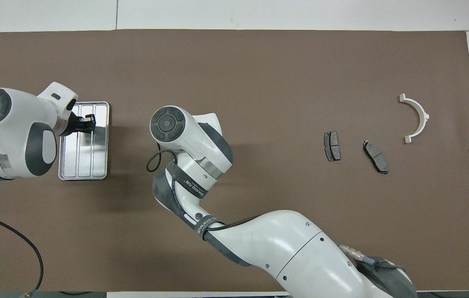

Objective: Place bearing gear from tray to pile

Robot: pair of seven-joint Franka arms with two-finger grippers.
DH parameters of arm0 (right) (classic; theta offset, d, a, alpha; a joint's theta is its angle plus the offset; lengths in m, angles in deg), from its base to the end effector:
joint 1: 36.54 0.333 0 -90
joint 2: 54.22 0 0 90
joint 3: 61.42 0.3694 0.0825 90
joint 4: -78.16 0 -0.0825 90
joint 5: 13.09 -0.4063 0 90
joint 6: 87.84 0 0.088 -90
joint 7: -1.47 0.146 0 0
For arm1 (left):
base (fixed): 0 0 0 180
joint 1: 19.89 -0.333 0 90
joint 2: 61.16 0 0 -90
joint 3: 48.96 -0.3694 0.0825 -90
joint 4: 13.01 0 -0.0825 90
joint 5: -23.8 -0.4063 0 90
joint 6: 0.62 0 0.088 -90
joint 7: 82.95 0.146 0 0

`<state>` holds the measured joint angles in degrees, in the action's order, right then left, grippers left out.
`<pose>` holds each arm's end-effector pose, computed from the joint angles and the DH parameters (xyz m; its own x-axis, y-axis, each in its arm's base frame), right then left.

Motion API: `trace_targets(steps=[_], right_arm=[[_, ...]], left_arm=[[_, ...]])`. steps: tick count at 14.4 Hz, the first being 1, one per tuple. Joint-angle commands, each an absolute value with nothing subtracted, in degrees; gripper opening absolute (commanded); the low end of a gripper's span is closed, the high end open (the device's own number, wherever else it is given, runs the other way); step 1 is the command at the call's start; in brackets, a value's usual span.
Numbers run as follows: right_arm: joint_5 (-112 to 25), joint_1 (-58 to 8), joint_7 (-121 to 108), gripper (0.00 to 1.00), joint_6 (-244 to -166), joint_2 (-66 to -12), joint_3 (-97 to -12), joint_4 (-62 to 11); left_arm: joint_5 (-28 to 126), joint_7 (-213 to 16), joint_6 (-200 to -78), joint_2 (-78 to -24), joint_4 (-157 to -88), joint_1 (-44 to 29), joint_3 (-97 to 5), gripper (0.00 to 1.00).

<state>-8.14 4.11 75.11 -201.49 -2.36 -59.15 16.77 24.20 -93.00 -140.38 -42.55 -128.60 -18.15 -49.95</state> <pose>0.6255 0.5555 0.2667 0.8683 -0.4936 0.0483 -0.4945 -0.8692 0.0068 0.6465 -0.0090 0.2959 0.9816 0.1655 0.0955 0.1647 -0.9862 0.0164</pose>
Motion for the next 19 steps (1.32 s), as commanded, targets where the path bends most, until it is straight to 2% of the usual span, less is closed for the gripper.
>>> trace_targets(steps=[1,4,5,7,9,11,12,13,16,19], right_arm=[[-8.6,3.7,76.4,0.89,-202.4,-1.3,-58.8,17.4],[-9.0,3.7,76.4,0.76,-202.3,-1.3,-58.8,17.4],[-9.0,3.6,76.4,0.69,-202.4,-1.3,-58.8,17.4],[-9.1,3.4,76.4,0.47,-202.4,-1.3,-58.8,17.4],[-9.2,3.3,76.4,0.4,-202.4,-1.2,-58.7,17.4],[-9.2,3.2,76.4,0.21,-202.4,-1.2,-58.7,17.4],[-9.2,3.2,76.4,0.05,-202.4,-1.2,-58.7,17.4],[-9.2,3.2,76.4,0.0,-202.4,-1.2,-58.7,17.4],[-8.8,2.3,75.3,0.0,-201.1,-1.7,-58.8,17.6],[-9.0,-1.1,67.9,0.0,-195.7,-4.9,-58.4,18.0]], left_arm=[[24.3,-93.7,-138.8,-42.9,-129.2,-17.9,-49.7,0.0],[24.3,-92.4,-134.9,-43.6,-128.1,-18.3,-49.7,0.0],[24.4,-92.5,-132.1,-44.2,-127.0,-18.3,-49.7,0.0],[24.4,-92.7,-125.5,-45.1,-123.2,-18.3,-49.7,0.0],[24.4,-92.5,-119.0,-47.0,-120.6,-18.7,-49.7,0.0],[24.4,-92.6,-115.0,-50.2,-120.5,-18.7,-49.9,0.0],[24.4,-92.4,-112.9,-51.6,-120.5,-18.7,-49.9,0.0],[24.4,-92.4,-112.1,-52.3,-120.5,-19.0,-49.9,0.0],[24.4,-92.6,-110.8,-52.7,-120.2,-19.0,-49.9,0.0],[24.2,-89.6,-110.7,-52.7,-120.1,-18.7,-49.9,0.0]])
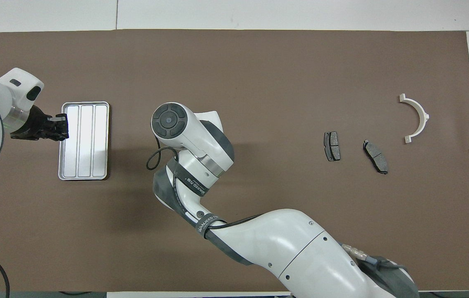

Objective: Place bearing gear from tray to pile

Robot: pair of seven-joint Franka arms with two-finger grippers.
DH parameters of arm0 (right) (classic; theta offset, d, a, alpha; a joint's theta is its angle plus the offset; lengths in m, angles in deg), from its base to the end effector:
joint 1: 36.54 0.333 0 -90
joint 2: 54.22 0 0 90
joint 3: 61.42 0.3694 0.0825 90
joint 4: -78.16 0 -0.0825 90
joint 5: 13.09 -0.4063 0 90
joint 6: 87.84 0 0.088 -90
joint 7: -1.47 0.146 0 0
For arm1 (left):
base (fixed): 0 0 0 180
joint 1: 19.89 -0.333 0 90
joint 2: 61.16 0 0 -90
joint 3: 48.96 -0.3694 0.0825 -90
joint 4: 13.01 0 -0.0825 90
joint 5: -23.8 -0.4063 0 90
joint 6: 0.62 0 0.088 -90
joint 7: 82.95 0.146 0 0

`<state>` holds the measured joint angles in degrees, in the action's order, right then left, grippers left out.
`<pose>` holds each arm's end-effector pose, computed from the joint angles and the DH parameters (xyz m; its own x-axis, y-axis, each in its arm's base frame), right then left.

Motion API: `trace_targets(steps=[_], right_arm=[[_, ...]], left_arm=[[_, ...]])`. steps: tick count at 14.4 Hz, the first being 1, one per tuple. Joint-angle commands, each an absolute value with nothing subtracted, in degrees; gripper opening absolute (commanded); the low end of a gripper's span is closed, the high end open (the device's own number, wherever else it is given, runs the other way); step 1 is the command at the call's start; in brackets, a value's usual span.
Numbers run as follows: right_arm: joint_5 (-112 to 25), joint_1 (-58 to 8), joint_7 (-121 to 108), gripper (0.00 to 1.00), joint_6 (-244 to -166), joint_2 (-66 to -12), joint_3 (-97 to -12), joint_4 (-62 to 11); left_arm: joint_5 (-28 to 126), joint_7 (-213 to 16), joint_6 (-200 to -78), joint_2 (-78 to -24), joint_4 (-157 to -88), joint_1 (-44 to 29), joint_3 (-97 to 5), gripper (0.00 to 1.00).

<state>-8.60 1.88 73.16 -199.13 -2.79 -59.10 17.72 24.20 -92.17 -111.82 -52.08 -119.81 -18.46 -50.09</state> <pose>0.6448 0.5301 0.2775 0.8642 -0.5018 0.0359 -0.5027 -0.8642 0.0223 0.6171 -0.0044 0.4290 0.9842 0.1576 -0.0810 0.1573 -0.9875 -0.0099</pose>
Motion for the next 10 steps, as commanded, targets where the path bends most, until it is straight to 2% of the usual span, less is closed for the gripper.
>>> trace_targets(steps=[1,8,10], right_arm=[[-9.0,-2.4,65.0,0.0,-194.5,-6.2,-58.5,18.0],[-8.6,-14.3,32.6,0.0,-182.6,-17.0,-58.8,17.8],[-8.4,-18.3,20.6,0.0,-180.1,-19.2,-58.9,17.8]], left_arm=[[24.2,-88.0,-110.4,-52.7,-120.1,-18.9,-49.9,0.0],[24.1,-83.9,-109.2,-52.5,-119.1,-18.2,-49.5,0.0],[24.2,-85.4,-110.0,-52.6,-119.4,-15.6,-49.4,0.0]])
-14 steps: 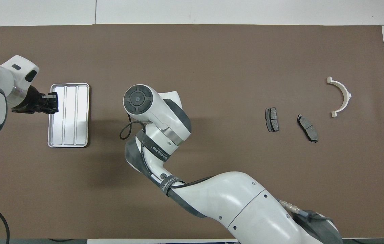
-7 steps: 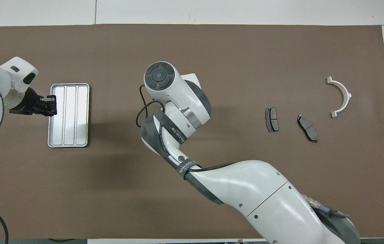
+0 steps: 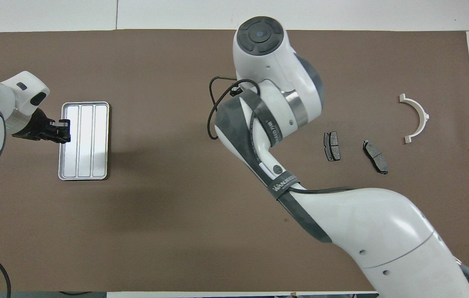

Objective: Place bearing gear from tray to pile

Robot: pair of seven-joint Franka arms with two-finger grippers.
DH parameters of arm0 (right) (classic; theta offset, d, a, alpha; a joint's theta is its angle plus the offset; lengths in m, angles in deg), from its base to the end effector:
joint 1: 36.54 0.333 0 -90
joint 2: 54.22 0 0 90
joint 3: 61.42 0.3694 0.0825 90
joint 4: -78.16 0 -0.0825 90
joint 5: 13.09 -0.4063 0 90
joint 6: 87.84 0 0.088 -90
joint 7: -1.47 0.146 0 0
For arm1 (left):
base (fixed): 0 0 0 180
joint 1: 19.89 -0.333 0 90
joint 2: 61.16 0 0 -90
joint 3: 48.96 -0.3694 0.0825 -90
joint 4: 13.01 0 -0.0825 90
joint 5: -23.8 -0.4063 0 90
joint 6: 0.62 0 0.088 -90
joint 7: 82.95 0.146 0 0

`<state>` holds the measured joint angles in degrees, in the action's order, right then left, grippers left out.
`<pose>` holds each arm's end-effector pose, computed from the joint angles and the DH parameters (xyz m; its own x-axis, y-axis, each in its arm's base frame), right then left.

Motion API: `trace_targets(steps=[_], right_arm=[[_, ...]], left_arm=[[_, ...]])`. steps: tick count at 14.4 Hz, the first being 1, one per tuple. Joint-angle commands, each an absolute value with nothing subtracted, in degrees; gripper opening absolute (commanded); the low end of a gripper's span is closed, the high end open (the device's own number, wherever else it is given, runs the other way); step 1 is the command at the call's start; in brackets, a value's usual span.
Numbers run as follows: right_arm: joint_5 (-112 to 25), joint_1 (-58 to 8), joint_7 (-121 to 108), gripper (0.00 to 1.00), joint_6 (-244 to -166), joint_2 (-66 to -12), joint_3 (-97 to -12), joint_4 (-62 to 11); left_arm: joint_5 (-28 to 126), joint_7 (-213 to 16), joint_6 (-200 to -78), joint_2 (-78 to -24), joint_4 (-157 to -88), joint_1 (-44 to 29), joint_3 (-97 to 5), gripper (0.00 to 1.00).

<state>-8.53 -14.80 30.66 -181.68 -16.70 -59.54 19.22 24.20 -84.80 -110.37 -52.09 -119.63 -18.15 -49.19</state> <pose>0.7264 0.2969 0.4625 0.9953 -0.0967 -0.0110 -0.0956 -0.9927 0.0738 0.6138 -0.0170 0.4287 0.9946 0.0085 -0.1036 0.0087 -1.0000 0.0023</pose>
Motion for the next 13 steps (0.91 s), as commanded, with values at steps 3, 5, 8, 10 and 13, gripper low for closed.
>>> trace_targets(steps=[3,5,8,10,13], right_arm=[[-8.3,-26.2,0.6,0.0,-181.0,-19.8,-58.9,17.6],[-8.3,-29.2,-6.3,0.0,-184.2,-19.9,-58.9,15.7],[-8.3,-32.2,-10.9,0.0,-194.4,-23.3,-58.9,4.8],[-8.3,-32.5,-10.8,0.0,-203.0,-26.4,-58.9,-5.5],[-8.3,-33.3,-10.8,0.0,-211.3,-26.0,-58.9,-12.9]], left_arm=[[24.5,-93.6,-111.7,-52.5,-119.6,-11.0,-49.2,0.0],[24.4,-96.7,-113.1,-52.3,-119.6,-6.7,-49.2,0.0],[24.5,-106.8,-119.1,-52.0,-120.4,-1.1,-49.2,0.0],[24.5,-117.4,-125.5,-51.7,-121.0,3.4,-49.2,0.0],[24.7,-119.3,-128.8,-48.8,-120.9,7.6,-49.1,0.0]])
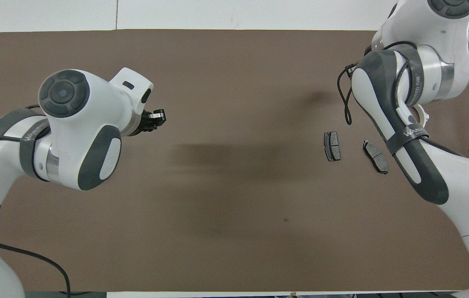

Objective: Place bearing gear from tray to pile

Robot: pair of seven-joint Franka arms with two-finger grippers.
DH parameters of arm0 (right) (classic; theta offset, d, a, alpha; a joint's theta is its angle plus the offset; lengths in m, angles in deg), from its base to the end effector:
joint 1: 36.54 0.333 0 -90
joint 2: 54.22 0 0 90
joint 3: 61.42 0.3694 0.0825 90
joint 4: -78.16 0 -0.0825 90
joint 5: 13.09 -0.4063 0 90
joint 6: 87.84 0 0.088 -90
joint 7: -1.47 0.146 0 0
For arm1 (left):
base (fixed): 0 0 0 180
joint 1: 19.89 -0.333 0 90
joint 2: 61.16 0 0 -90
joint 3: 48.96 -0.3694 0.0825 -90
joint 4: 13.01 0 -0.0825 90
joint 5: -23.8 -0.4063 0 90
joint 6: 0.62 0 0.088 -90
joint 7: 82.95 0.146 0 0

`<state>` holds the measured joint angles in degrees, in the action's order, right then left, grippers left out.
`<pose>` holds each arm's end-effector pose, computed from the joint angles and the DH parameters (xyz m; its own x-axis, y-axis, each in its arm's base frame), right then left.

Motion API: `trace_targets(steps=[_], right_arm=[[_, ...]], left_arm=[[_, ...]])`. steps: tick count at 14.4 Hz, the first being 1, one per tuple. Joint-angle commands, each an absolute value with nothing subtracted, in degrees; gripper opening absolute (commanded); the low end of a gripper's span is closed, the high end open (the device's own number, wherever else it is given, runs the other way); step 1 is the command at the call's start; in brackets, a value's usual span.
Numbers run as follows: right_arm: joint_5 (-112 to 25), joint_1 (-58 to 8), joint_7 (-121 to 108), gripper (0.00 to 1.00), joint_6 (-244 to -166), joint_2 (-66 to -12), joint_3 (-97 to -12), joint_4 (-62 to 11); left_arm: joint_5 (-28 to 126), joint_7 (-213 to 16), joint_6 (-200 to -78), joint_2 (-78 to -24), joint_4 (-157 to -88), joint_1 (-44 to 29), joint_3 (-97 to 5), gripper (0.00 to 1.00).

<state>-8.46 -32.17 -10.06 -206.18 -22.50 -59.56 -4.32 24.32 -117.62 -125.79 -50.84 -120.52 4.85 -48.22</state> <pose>0.7639 0.0719 0.3736 0.9403 0.3351 0.0589 0.3310 -0.9410 0.0698 0.5877 -0.2803 0.4314 0.9808 0.1679 0.0992 0.1602 -0.9837 0.0812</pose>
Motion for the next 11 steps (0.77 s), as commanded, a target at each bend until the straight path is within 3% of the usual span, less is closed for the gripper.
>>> trace_targets(steps=[1,11], right_arm=[[-8.3,-33.4,-10.7,0.0,-212.5,-25.3,-58.9,-13.4],[-8.5,-34.0,-10.2,0.0,-221.2,-21.7,-58.9,-17.3]], left_arm=[[24.8,-119.5,-131.2,-46.3,-120.8,9.4,-49.2,0.0],[24.7,-124.1,-136.1,-37.4,-117.4,13.4,-49.4,0.0]])
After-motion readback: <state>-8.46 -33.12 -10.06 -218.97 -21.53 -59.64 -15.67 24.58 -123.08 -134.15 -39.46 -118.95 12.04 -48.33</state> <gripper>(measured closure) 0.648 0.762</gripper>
